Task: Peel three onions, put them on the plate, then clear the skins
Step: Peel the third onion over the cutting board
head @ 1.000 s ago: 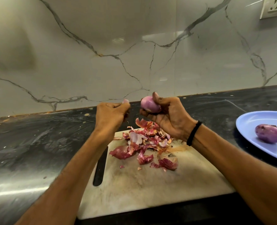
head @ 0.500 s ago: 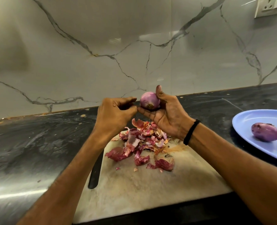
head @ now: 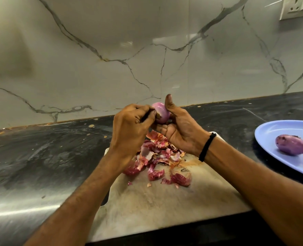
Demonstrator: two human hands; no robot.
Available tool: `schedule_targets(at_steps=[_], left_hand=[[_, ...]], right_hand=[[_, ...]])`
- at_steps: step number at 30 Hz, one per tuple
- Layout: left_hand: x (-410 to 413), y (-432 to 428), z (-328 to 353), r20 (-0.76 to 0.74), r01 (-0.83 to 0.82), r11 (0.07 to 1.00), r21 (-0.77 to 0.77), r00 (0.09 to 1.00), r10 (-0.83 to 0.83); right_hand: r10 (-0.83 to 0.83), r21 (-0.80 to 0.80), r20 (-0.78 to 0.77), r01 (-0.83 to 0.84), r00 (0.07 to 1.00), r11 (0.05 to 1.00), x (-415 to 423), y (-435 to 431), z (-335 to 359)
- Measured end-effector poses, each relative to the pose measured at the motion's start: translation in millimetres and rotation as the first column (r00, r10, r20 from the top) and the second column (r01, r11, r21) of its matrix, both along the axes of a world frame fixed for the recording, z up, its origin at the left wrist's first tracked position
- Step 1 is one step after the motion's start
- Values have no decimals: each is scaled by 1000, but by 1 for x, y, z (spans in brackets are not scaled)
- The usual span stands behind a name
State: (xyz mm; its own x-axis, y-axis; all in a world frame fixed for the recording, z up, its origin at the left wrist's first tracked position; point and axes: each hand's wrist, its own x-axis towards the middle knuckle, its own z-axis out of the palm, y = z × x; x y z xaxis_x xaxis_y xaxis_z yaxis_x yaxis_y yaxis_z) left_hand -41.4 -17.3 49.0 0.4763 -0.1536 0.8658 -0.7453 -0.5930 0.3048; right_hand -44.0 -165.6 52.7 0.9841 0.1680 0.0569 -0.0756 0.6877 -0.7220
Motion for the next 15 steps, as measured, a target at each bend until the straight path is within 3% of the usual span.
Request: schedule_targets(at_steps=[4,8,11,15], left_hand=[[-8,-4,3,-287,89,956,-279,942,-171],[-1,3,3,-493,-64,893,-445,850,-185],[7,11,1,-584,-191,908,-373,809,-69],[8,17,5,-574,-202,958,-204,817,50]], right_hand=[[-20,6,27,20,999,1000,-1,3,0],[-6,8,58,6,998,1000,0,-3,1],[-24,-39,110,28,994,999,1,-8,-1],[-85,-162,178,114,980,980,1,-9,0]])
